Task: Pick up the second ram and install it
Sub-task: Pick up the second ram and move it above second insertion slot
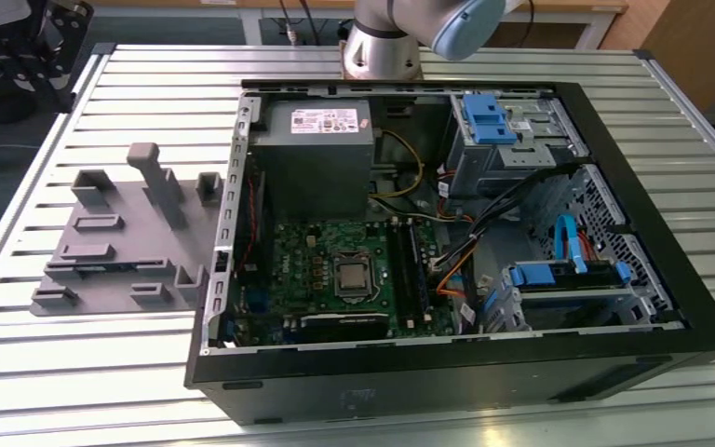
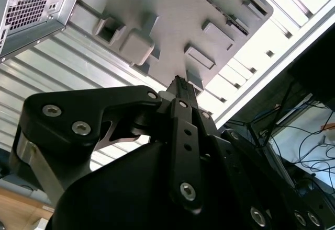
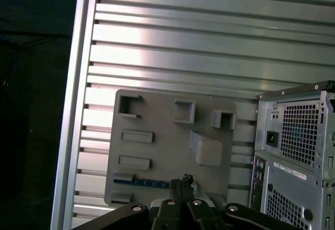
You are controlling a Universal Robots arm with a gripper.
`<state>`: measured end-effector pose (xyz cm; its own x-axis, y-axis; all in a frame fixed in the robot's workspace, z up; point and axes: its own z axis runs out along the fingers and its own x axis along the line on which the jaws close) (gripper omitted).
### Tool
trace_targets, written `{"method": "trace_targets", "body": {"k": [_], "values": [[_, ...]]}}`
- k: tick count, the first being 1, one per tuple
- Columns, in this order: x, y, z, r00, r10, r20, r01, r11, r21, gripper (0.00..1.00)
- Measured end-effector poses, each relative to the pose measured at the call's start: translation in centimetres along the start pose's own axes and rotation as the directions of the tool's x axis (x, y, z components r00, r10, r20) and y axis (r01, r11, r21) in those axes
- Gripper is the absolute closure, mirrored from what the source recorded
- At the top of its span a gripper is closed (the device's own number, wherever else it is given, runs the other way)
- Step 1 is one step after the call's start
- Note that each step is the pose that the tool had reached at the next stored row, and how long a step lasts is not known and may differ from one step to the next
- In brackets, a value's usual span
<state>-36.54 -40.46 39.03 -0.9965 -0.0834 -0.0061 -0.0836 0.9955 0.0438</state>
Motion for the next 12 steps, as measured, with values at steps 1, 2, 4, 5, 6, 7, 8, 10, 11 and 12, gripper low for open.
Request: {"method": "trace_targets", "body": {"k": [1, 2, 4, 5, 6, 7, 8, 10, 11, 12], "values": [[0.01, 0.0, 0.0, 1.0, -0.002, 0.0, 0.002, 1.0, 0.0, 0.89], [0.01, 0.0, 0.01, 1.0, -0.004, -0.0001, 0.004, 1.0, -0.0001, 0.89], [0.02, 0.0, 0.0, 1.0, -0.008, -0.0004, 0.008, 1.0, 0.0, 0.89], [0.02, 0.0, 0.0, 1.0, -0.009, -0.0005, 0.009, 1.0, 0.0, 0.89], [0.02, 0.0, 0.0, 0.9999, -0.011, -0.0006, 0.011, 0.9999, -0.0001, 0.89], [0.02, 0.0, 0.0, 0.9999, -0.013, -0.0006, 0.013, 0.9999, -0.0001, 0.89], [0.03, 0.0, 0.0, 0.9999, -0.015, -0.0007, 0.015, 0.9999, -0.0001, 0.89], [0.04, 0.0, 0.0, 0.9998, -0.018, -0.0009, 0.018, 0.9998, -0.0001, 0.89], [0.04, 0.0, 0.0, 0.9998, -0.02, -0.0009, 0.02, 0.9998, -0.0001, 0.89], [0.05, 0.01, 0.0, 0.9998, -0.022, -0.001, 0.022, 0.9998, -0.0002, 0.89]]}}
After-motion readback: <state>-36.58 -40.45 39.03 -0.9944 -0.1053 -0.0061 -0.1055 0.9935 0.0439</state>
